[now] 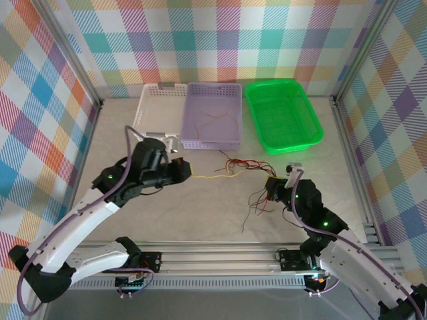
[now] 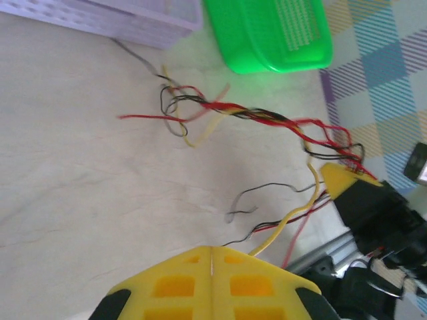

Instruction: Untangle the cables

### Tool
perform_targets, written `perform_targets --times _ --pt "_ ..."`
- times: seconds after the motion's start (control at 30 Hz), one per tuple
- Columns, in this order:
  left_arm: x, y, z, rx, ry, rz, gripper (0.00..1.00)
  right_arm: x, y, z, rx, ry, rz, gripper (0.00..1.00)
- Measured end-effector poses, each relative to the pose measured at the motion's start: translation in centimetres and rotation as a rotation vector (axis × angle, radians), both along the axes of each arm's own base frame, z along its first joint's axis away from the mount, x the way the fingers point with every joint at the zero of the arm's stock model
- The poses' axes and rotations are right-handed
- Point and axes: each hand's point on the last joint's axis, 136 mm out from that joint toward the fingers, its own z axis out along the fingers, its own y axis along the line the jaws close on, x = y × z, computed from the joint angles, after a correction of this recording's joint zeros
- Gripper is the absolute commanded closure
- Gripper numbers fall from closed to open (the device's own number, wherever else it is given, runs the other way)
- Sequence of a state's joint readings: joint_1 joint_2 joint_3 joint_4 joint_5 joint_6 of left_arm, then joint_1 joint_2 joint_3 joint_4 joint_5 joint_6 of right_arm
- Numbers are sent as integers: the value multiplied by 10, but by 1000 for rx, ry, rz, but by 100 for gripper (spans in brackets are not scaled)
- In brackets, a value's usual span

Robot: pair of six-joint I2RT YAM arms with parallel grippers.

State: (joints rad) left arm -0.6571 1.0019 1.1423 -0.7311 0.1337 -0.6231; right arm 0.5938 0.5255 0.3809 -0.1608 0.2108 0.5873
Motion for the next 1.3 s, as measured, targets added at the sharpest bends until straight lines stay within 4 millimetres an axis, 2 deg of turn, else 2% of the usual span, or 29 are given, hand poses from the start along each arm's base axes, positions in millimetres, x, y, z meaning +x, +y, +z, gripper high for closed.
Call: perform_targets --times 0.1,0.2,0.6,0.87,1.0,1.07,1.3 --pt "5 34 14 30 -10 60 100 3 -22 -4 -15 54 -90 100" --pt "4 57 30 48 -29 92 100 5 -32 -10 -2 111 -125 100" --pt "-6 85 73 142 -144 133 100 9 -65 -1 113 200 -195 100" --pt "-12 130 87 279 -213 292 100 5 -104 -21 137 301 -337 100" --pt "-16 147 97 317 -254 359 100 0 -105 -20 144 317 -335 100" --pt "-17 161 102 363 -277 411 100 0 -114 -19 141 314 -376 100" --pt "-36 195 139 412 -428 536 100 -4 -128 -27 138 351 -447 100"
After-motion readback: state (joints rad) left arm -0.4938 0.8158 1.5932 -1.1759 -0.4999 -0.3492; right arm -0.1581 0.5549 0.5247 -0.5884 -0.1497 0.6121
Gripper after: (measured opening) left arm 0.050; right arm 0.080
